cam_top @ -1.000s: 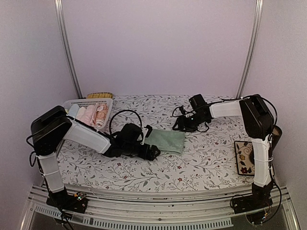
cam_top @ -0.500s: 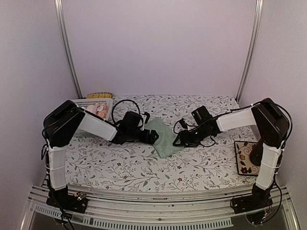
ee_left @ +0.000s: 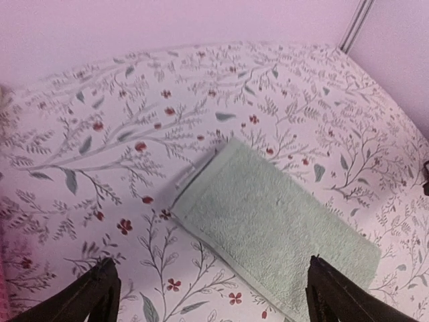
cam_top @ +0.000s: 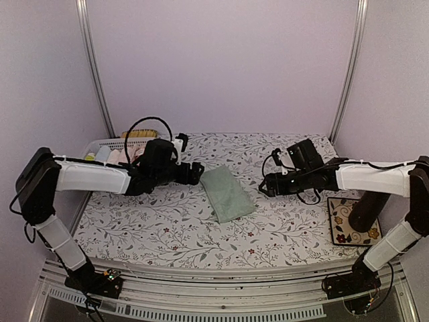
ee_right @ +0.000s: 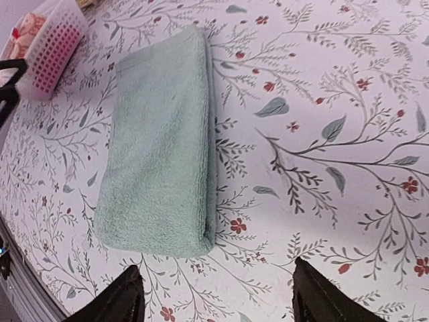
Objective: Roll the towels
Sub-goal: Rotate the towel at the center of the board.
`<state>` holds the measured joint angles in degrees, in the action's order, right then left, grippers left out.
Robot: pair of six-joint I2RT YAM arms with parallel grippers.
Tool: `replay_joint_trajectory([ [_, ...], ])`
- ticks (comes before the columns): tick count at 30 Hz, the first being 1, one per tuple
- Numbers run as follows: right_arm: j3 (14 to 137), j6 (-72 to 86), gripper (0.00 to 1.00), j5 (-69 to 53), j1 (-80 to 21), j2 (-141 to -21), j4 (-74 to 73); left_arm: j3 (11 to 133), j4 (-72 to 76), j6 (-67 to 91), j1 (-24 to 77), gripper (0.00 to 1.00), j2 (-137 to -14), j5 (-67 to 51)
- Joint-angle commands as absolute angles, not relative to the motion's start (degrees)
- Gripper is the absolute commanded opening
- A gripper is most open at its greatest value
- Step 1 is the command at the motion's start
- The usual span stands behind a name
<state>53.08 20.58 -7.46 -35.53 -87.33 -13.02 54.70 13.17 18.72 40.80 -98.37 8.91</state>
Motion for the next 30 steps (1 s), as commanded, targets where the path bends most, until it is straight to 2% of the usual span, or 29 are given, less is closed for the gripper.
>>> replay_joint_trajectory([
  [1,54.59,16.07,0.82,4.58,-35.42,-82.17,-15.48,54.23,11.48,11.32,43.05,0.97,-86.96,17.08],
  [3,54.02,14.89,0.93,7.14,-35.46,-80.61,-14.11,53.33,10.98,10.79,43.04,0.97,-83.08,18.41],
  [5,53.31,15.17,0.99,8.44,-35.42,-79.37,-12.69,51.6,13.37,9.31,42.97,0.97,-80.22,18.77],
  [10,47.9,16.47,0.99,8.25,-35.42,-75.11,-6.43,46.69,21.66,-2.36,45.3,0.97,-80.22,14.42],
  [14,44.87,16.02,0.99,10.58,-35.43,-71.21,-4.49,41.17,31.97,-14.87,49.51,0.97,-85.54,10.86],
  [18,42.09,16.02,0.99,11.97,-35.42,-66.28,-1.96,42.71,32.72,-25.72,54.61,0.97,-94.14,15.86],
  [21,41.47,15.89,0.99,12.52,-35.42,-65.08,-1.65,40.72,39.14,-32.09,58.19,0.97,-97.68,19.49],
  [25,41.3,16.31,0.99,11.34,-35.42,-65.3,-1.49,38.83,43.4,-40.3,61.63,0.91,-101.73,16.65],
  [30,41.22,16.65,0.99,10.7,-35.42,-65.14,-1.47,44.58,36.32,-44.77,64.13,0.83,-108.44,17.68],
])
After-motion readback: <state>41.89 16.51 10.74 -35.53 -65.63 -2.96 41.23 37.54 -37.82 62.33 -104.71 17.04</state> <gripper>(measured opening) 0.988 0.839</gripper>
